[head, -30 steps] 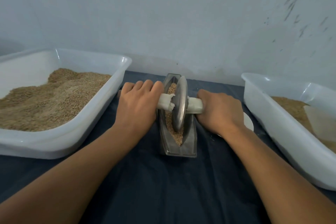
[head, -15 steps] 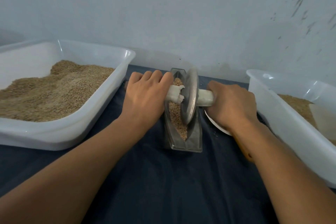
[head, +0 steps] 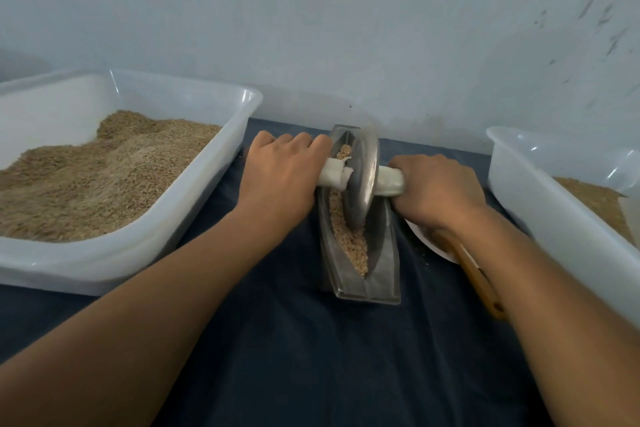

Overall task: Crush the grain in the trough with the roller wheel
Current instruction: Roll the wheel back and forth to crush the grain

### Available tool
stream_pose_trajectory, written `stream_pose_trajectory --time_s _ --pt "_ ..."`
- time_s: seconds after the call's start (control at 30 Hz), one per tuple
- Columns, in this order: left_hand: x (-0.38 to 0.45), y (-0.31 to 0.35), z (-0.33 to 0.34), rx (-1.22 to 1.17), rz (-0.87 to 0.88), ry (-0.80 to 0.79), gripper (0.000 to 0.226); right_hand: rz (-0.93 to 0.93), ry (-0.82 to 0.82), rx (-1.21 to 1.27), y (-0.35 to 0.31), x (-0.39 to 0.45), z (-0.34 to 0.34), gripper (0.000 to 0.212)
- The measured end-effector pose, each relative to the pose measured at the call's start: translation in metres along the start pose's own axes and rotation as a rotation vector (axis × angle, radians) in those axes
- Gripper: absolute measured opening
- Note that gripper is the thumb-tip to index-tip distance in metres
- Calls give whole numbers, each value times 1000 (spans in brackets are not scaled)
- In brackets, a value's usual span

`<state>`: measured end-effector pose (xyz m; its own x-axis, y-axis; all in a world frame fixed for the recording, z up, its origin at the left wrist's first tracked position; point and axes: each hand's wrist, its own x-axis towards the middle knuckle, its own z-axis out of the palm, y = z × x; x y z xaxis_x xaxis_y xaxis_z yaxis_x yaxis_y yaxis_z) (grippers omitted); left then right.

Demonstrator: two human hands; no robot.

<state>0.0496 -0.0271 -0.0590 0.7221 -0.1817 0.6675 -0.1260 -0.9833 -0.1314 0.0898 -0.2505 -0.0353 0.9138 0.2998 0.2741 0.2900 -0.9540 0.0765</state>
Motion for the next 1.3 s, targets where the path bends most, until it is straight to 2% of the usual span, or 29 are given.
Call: stream_pose_trajectory --time_s 0.2,0.4,0.57,0.77,0.97,1.1,1.3 --pt "10 -8 16 31 -14 -21 32 -95 -194 21 5 37 -11 12" --pt "28 -7 24 119 18 10 27 -72 -343 201 12 55 -9 13" --pt "28 -8 27 115 7 67 24 -62 -402 254 11 67 -12 24" --pt "24 -2 22 143 15 85 26 -46 -305 235 13 47 -6 14" --pt "6 2 11 132 9 83 23 -33 -136 97 5 22 -3 22" --pt "-7 5 -3 111 10 73 29 -26 -55 59 0 7 -3 12" --pt "-22 7 -17 94 20 47 32 -4 35 23 -8 -15 -4 11"
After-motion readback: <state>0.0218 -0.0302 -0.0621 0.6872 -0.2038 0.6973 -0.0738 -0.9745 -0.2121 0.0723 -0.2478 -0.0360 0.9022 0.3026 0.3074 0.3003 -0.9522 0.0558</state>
